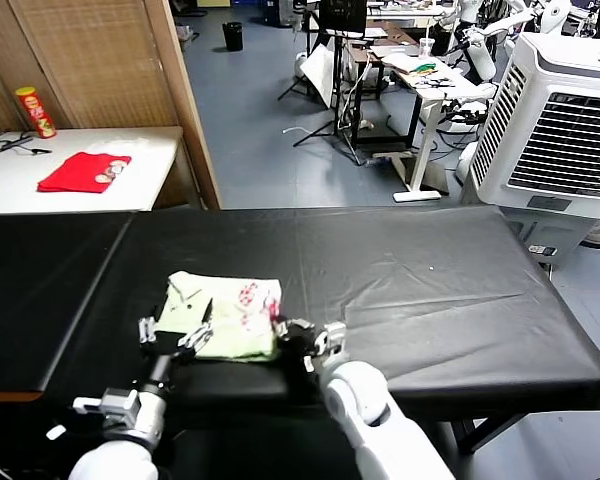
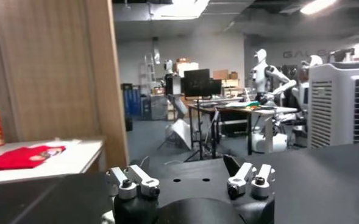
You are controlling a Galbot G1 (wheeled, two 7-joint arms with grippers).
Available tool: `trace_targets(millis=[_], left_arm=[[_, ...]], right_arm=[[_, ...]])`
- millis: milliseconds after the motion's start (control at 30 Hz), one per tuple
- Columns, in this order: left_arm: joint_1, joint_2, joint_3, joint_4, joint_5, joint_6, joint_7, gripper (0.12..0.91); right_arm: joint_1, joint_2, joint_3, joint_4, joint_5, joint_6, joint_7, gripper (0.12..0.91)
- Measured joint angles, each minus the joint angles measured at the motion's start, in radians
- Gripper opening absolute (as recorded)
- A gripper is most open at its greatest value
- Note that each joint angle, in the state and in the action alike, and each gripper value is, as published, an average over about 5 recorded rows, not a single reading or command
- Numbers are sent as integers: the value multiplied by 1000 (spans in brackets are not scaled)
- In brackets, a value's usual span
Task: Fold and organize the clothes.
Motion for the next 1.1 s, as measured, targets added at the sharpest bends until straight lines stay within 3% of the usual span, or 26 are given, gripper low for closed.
trace_targets(millis=[100,167,300,467,567,667,900,1100], left_arm=[[15,0,-14,6,0,-6,-10,798],[24,-1,-22,12,1,-12,-14,798],[50,-1,-44,26,-3,-42,1,798],[80,1,-65,41,-7,-83,13,798],[97,4,-75,40,-15,-82,22,798],[116,12,-86,26,-41,-40,24,798],[184,40,-111,-32,-129,50,-24,798],[260,62,-118,-85,-155,90,-54,798]], right_arm=[[13,-55,18,-6,-147,63,-60,140],[11,-99,30,0,-227,101,-90,184],[-28,-191,54,45,-320,171,-99,378],[-127,-249,90,141,-355,246,-31,660],[-197,-255,116,202,-348,282,20,768],[-273,-251,144,259,-335,305,70,794],[-477,-250,215,387,-269,288,154,798],[-647,-250,268,508,-215,264,210,798]])
